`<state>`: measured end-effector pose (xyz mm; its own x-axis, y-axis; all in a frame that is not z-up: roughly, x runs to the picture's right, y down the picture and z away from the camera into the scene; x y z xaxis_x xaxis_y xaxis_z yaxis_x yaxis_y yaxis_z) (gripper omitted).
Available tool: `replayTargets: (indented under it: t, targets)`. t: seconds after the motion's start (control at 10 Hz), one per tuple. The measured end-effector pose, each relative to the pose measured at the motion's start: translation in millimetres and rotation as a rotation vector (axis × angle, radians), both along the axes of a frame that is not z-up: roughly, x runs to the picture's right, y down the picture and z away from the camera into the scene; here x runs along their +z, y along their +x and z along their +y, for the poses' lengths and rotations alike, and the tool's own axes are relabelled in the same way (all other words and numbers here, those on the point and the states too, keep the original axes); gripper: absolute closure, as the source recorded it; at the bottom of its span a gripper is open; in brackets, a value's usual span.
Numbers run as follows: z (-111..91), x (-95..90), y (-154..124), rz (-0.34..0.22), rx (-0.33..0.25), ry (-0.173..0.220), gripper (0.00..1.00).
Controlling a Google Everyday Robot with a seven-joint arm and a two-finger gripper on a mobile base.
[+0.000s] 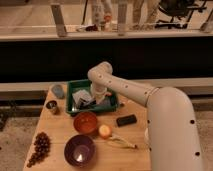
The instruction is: Wipe tray with brush
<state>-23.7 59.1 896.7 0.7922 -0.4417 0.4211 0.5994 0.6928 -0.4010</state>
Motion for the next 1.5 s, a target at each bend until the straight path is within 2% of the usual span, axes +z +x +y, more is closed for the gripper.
replayTargets:
  t: [0.2,1.5]
  targets:
    - [1.4,-4.6,3.3,0.006,0.005,-0.009,1.00]
    - [1.0,-4.7,1.5,0.005,0.004,-0.010,1.00]
